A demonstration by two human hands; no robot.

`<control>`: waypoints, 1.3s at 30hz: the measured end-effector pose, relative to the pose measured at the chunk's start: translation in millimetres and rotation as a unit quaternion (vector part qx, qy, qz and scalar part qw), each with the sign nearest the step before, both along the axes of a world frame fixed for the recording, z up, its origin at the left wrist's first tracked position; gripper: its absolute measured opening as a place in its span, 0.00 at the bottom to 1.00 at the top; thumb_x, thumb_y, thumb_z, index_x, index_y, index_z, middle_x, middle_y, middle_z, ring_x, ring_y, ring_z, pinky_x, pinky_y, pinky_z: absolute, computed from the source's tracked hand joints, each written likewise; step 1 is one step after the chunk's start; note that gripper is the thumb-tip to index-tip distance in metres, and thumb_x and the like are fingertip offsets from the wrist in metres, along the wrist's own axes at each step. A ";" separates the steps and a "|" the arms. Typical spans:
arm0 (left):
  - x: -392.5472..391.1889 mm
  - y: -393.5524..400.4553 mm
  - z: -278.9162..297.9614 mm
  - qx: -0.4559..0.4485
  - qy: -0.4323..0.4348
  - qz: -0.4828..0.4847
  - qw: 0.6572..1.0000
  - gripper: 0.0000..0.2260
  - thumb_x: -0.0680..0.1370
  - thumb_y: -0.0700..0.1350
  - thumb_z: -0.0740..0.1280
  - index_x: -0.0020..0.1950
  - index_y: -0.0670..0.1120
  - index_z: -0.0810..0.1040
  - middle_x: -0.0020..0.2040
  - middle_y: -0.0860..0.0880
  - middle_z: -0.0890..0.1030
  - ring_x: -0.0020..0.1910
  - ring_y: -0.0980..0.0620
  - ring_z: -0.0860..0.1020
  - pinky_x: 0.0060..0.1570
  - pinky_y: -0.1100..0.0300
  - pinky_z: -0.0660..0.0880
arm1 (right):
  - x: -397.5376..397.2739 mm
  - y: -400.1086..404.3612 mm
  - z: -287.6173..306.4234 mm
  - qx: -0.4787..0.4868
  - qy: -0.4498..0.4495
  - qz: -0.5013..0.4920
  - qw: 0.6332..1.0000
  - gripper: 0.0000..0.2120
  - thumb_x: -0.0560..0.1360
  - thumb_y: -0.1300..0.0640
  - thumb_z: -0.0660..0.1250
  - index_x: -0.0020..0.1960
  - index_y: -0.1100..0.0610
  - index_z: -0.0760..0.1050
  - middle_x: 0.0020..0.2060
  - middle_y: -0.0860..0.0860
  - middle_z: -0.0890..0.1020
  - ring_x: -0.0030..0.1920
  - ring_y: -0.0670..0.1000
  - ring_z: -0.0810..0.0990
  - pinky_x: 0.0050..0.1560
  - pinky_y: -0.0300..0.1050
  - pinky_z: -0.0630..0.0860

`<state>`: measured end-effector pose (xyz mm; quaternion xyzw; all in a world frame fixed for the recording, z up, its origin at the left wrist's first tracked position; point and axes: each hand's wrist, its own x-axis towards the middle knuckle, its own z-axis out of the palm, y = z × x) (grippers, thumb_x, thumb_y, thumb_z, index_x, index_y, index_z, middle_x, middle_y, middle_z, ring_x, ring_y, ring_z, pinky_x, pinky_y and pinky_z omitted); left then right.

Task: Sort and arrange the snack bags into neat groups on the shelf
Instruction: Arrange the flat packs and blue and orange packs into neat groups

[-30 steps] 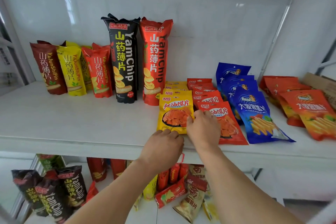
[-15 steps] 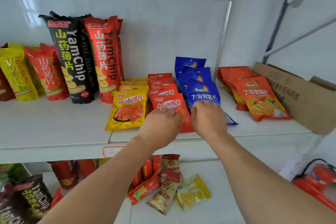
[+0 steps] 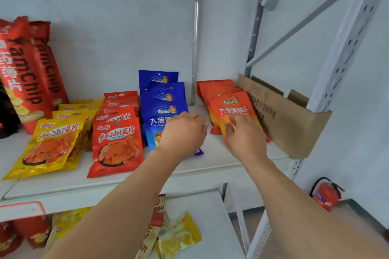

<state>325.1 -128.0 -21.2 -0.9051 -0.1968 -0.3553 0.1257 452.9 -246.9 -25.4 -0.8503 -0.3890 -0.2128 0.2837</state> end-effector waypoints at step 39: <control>241.9 122.8 0.1 -0.781 -0.216 0.046 0.584 0.21 0.79 0.59 0.68 0.64 0.46 0.75 0.49 0.43 0.86 0.44 0.43 0.86 0.44 0.48 0.83 | 190.9 62.2 -24.2 0.031 0.375 0.013 0.927 0.28 0.76 0.39 0.65 0.71 0.50 0.66 0.63 0.48 0.77 0.62 0.53 0.77 0.58 0.44 0.71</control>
